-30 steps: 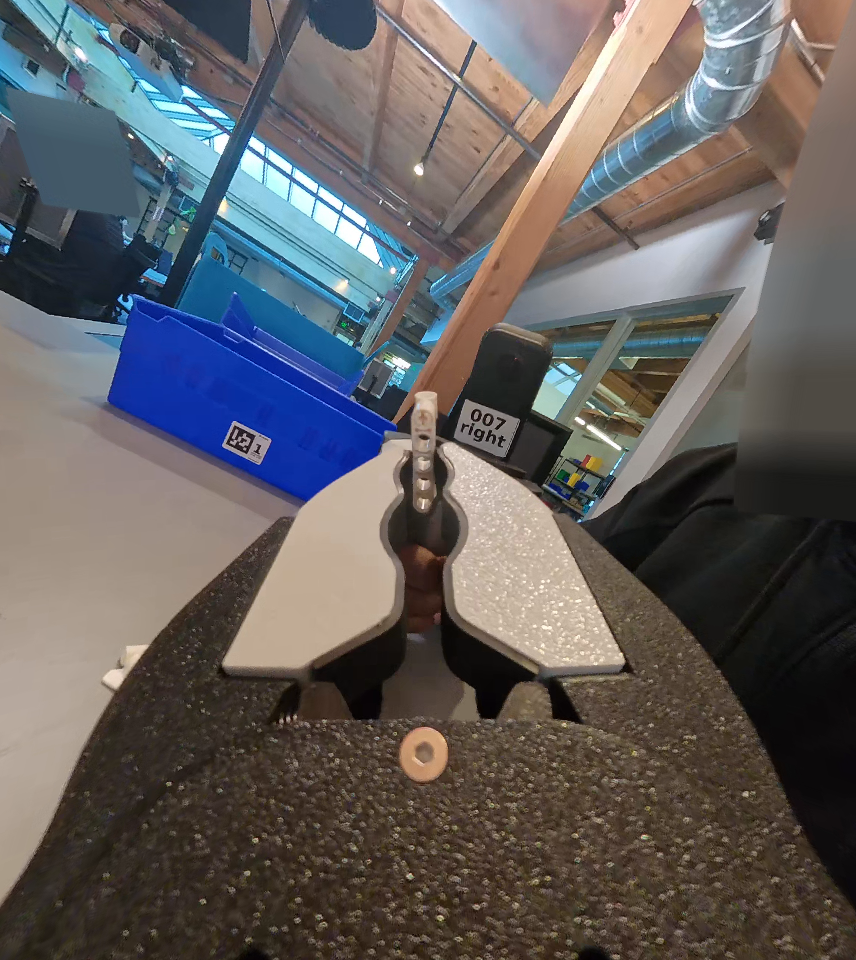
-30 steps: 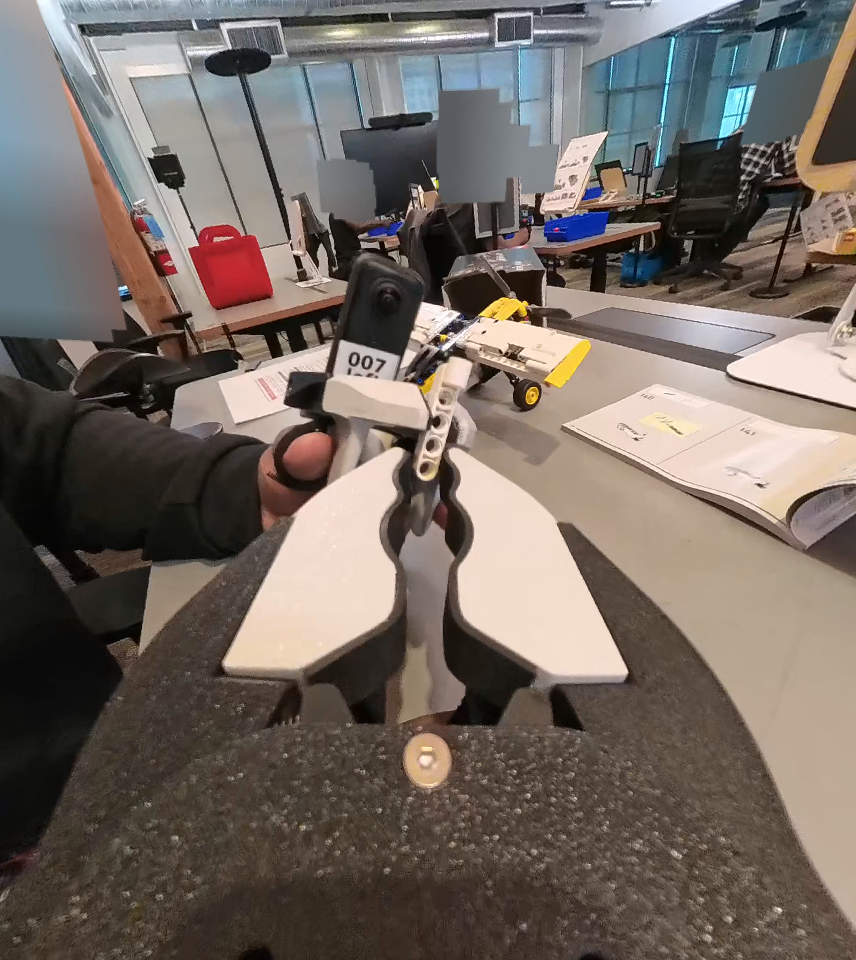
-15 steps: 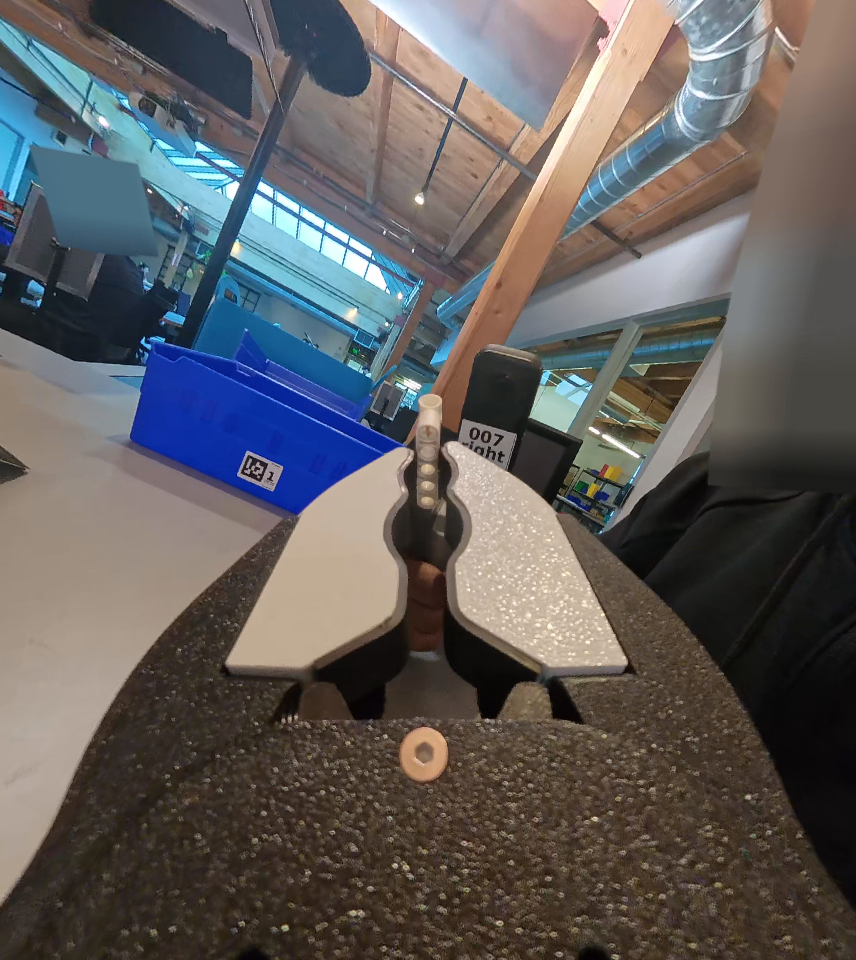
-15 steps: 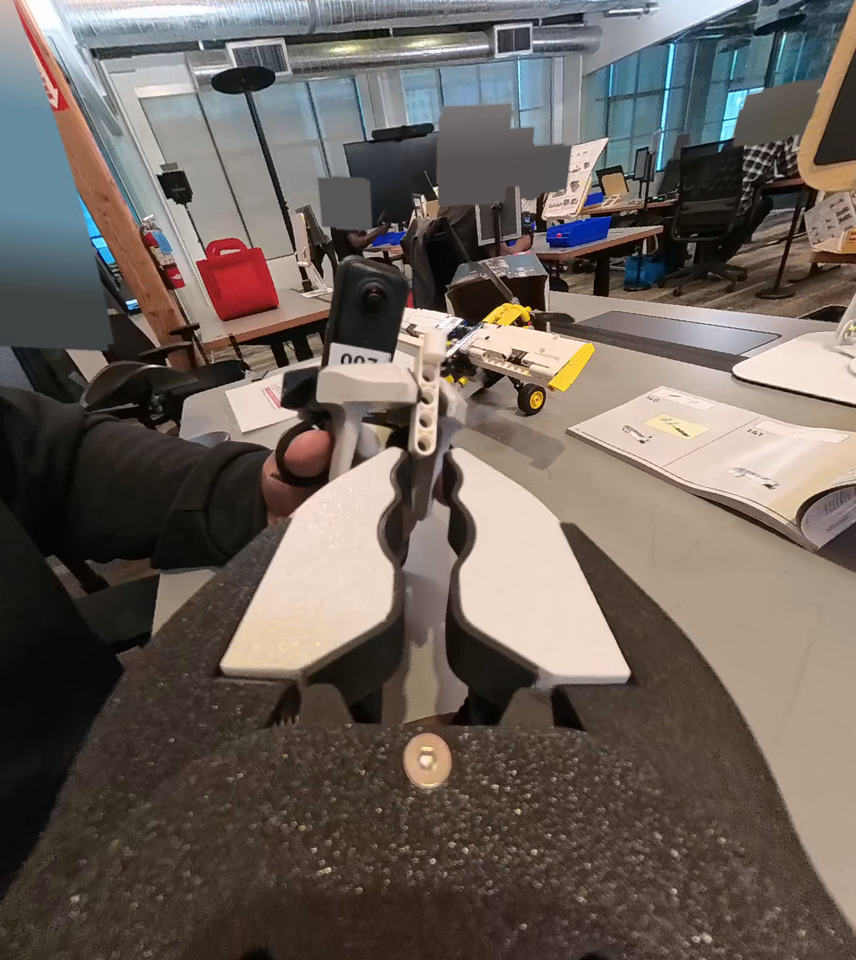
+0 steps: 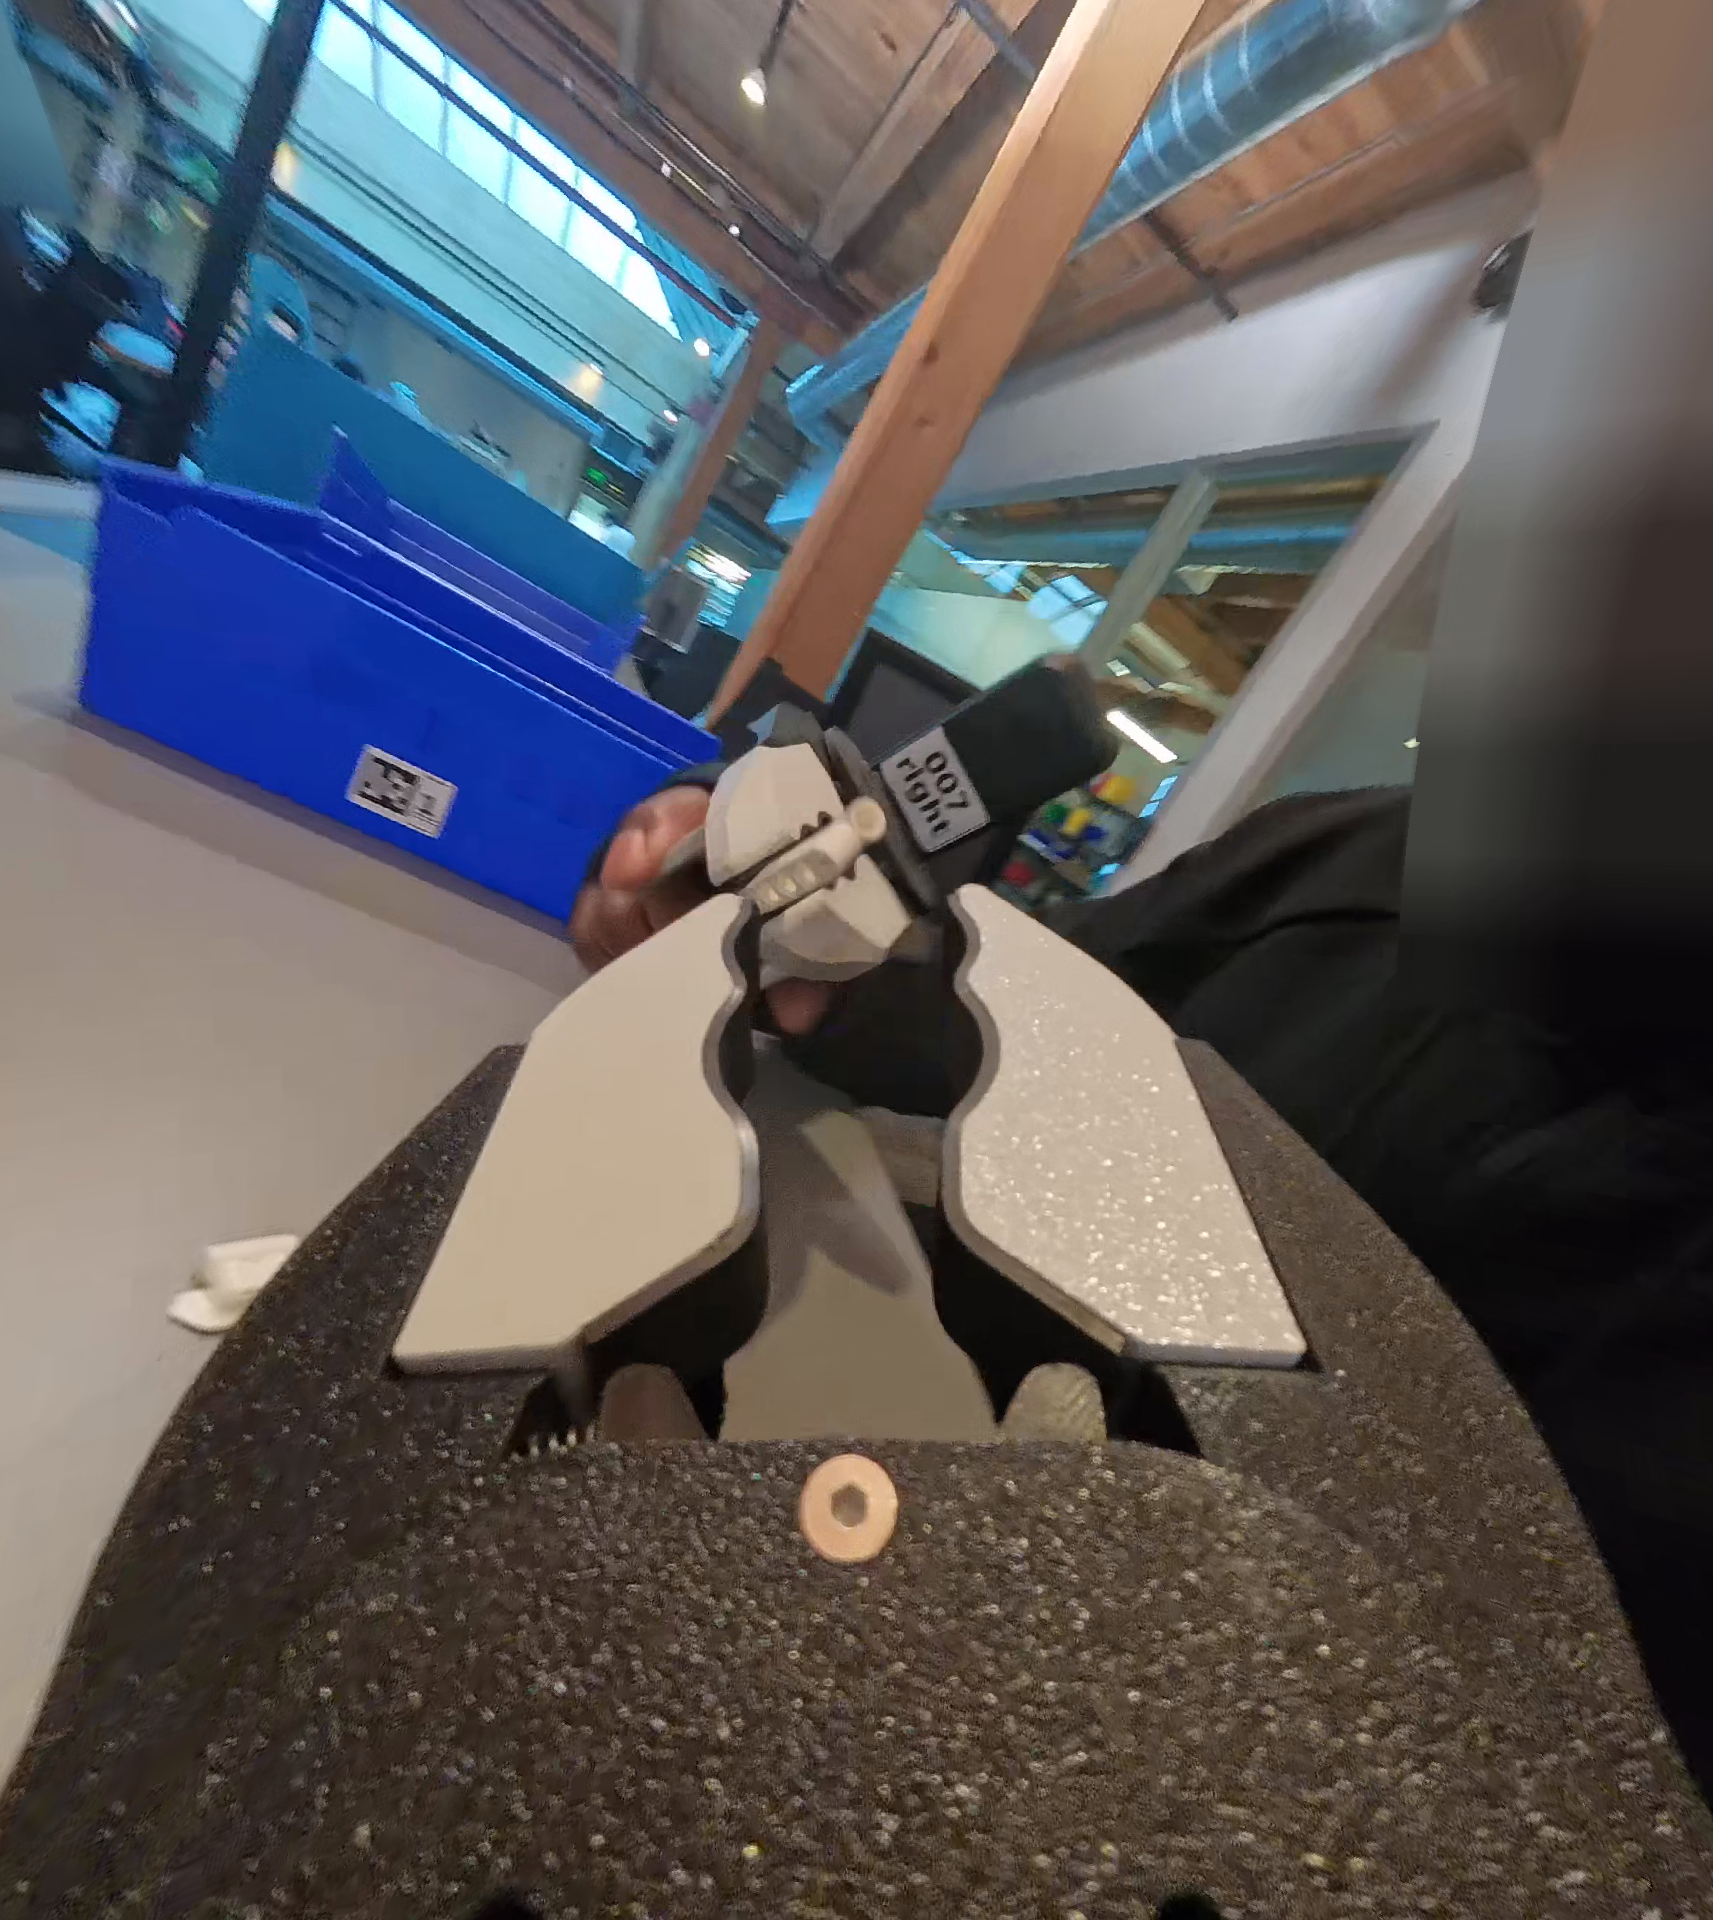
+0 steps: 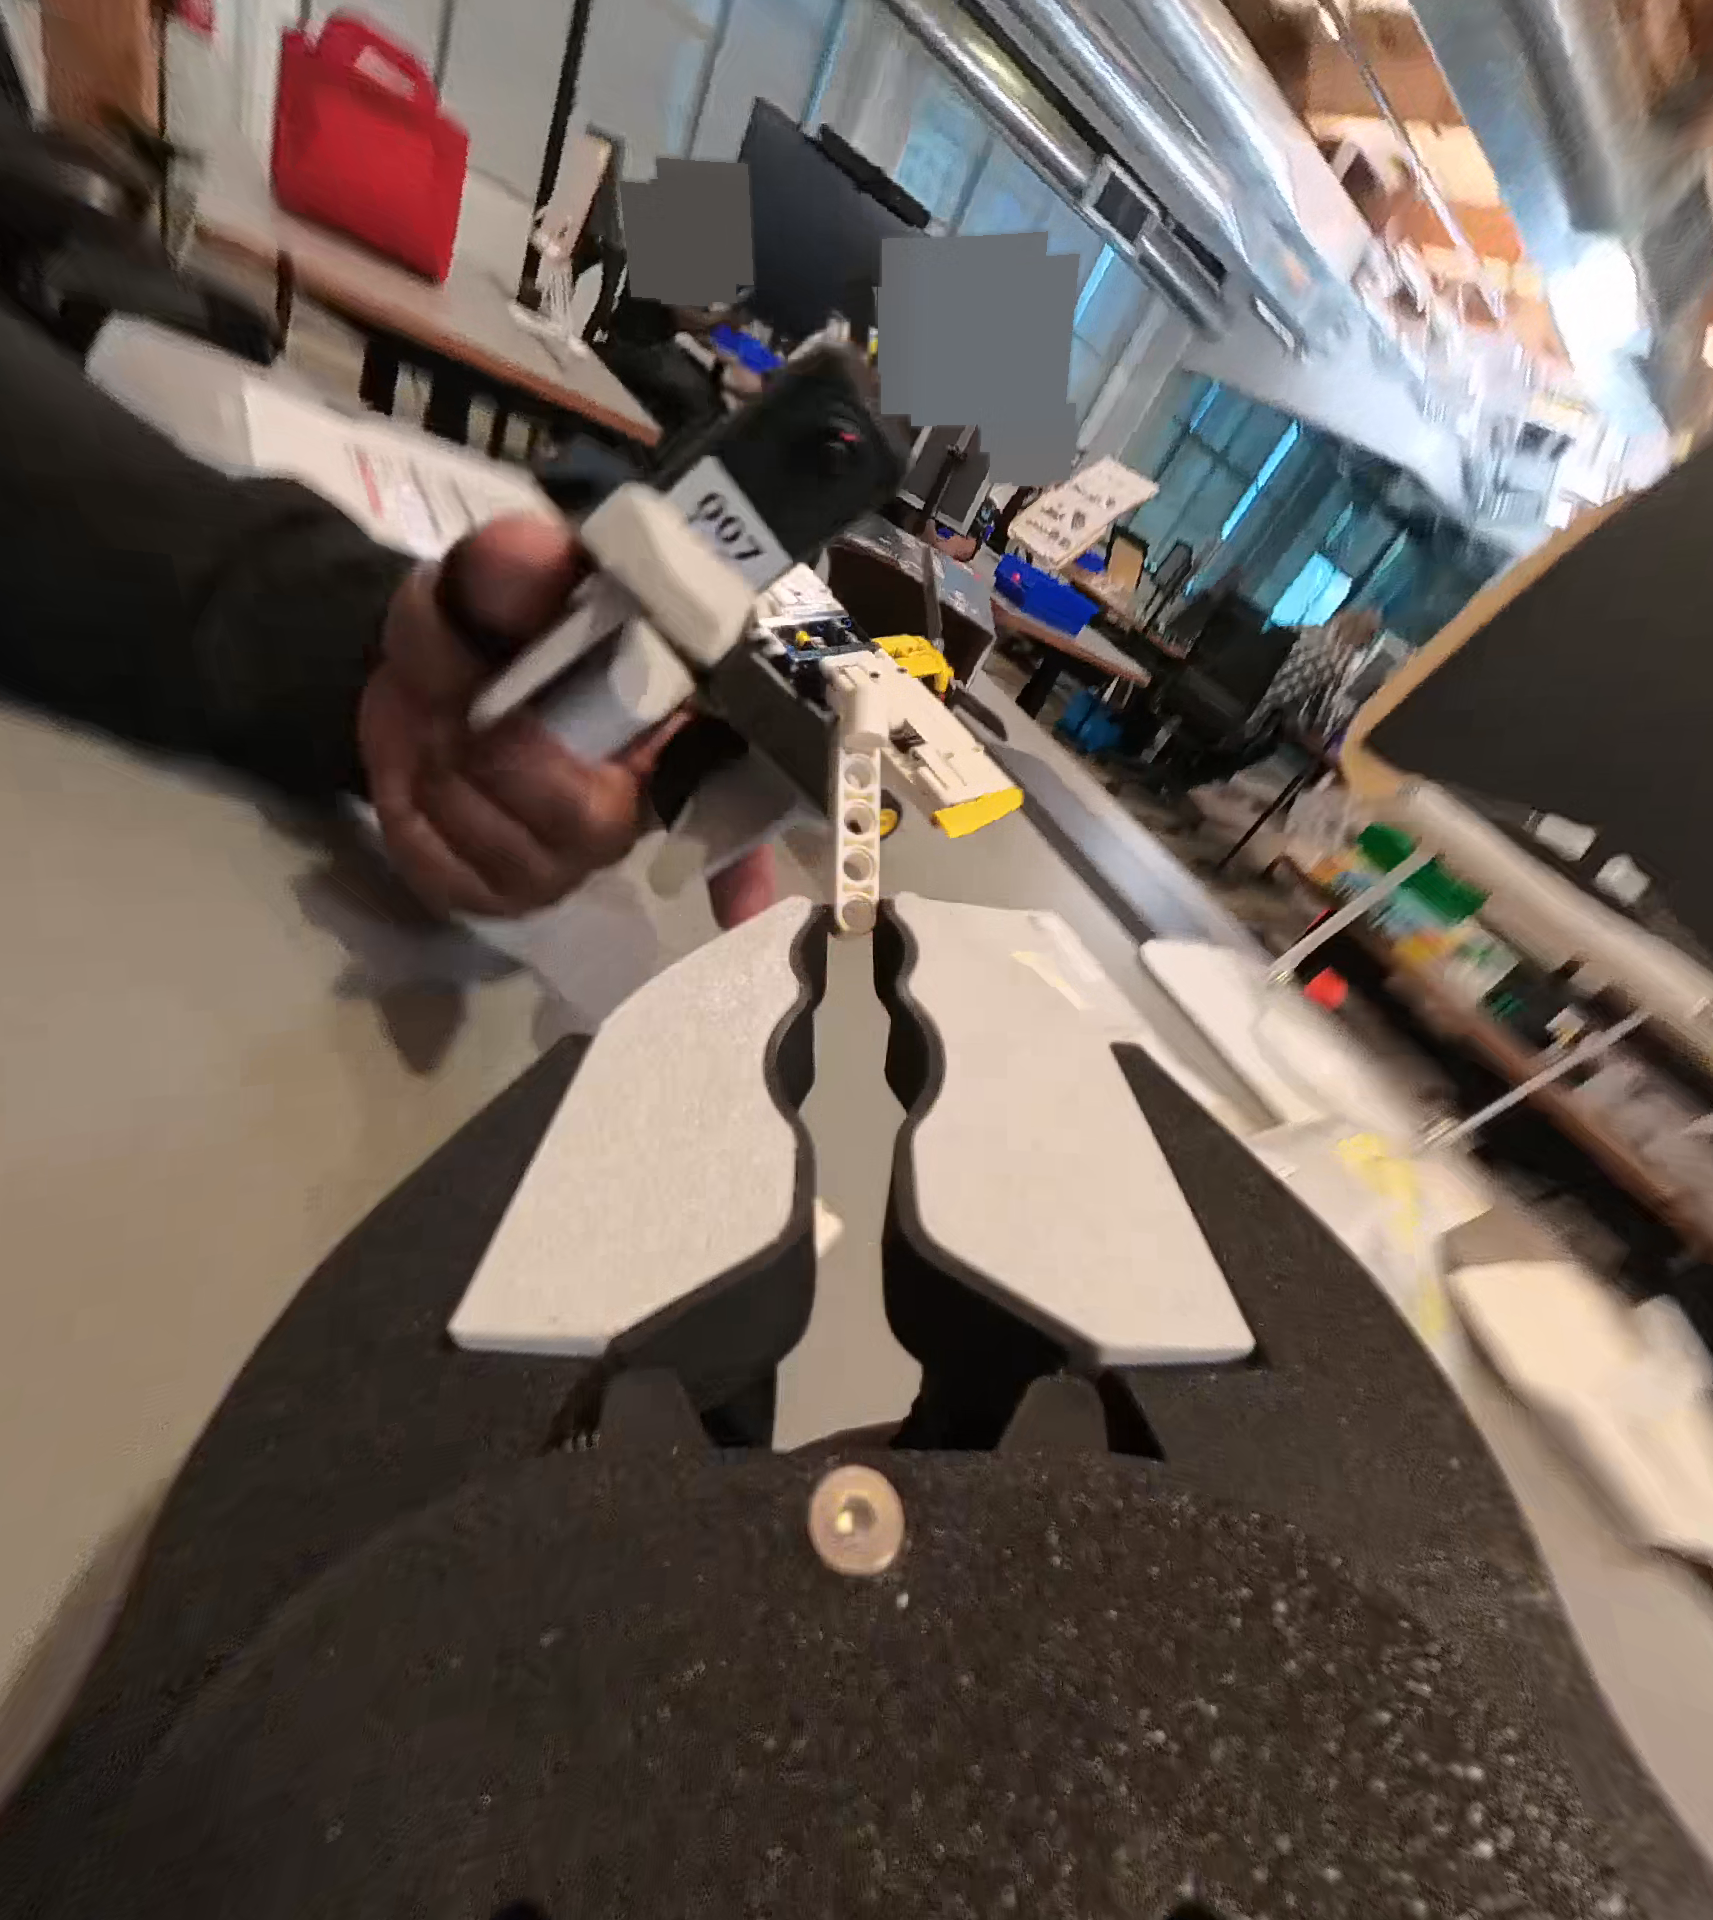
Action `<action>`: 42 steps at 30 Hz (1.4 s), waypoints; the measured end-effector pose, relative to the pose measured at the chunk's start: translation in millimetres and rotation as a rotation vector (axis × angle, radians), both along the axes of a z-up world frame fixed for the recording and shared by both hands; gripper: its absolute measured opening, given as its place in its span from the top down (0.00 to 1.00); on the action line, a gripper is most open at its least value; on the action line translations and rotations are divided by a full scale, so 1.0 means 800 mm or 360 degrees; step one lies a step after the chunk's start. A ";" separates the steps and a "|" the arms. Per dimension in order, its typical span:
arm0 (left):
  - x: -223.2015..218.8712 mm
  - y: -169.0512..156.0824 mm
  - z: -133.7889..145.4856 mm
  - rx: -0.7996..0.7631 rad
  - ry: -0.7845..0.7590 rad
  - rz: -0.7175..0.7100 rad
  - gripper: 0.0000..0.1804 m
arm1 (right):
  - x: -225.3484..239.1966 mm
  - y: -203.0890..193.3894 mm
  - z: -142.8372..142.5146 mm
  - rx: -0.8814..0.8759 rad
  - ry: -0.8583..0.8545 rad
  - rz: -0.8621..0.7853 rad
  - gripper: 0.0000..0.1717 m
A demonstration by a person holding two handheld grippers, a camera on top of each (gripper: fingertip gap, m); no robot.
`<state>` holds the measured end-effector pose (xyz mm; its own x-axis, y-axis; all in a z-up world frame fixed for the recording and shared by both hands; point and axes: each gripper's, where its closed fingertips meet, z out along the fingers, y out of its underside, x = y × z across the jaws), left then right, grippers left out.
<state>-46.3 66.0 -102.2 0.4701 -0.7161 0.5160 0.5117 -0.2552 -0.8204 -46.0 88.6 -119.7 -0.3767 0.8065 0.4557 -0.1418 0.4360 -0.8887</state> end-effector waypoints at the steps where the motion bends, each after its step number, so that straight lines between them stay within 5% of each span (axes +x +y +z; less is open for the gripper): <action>1: -0.002 -0.002 0.002 -0.0051 -0.0068 -0.0058 0.82 | 0.005 0.000 0.000 0.0162 0.0059 0.0035 0.95; 6: -0.004 0.011 -0.024 -0.0457 -0.0184 -0.0164 0.85 | 0.021 -0.011 -0.011 0.1167 0.0389 0.0167 0.95; 11: 0.020 0.007 -0.047 -0.0655 -0.0120 -0.0316 0.85 | 0.020 -0.018 -0.017 0.1812 0.0600 0.0269 0.96; 22: 0.055 -0.011 -0.058 -0.0670 -0.0060 -0.0563 0.91 | 0.019 -0.041 -0.021 0.2320 0.0806 0.0586 0.96; 27: 0.044 -0.002 -0.050 -0.0575 -0.0091 -0.0419 0.96 | 0.002 -0.031 -0.017 0.2156 0.0734 0.0415 0.96; 32: 0.019 0.007 -0.037 -0.0438 -0.0146 -0.0245 0.96 | -0.006 0.009 -0.024 0.1678 0.0334 0.0036 0.81; 37: 0.029 0.003 -0.034 -0.0394 -0.0203 -0.0355 0.96 | 0.014 -0.024 -0.017 0.0905 0.0206 0.0135 0.65; 42: 0.044 0.001 -0.035 -0.0397 -0.0245 -0.0452 0.96 | 0.012 -0.047 -0.012 0.0626 0.0254 0.0258 0.64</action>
<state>-10.7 67.0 -130.1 0.1753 -0.6503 0.7392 0.5044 -0.5855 -0.6347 -36.8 51.1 -128.9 -0.3840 0.4967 0.7784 -0.3576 0.6972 -0.6213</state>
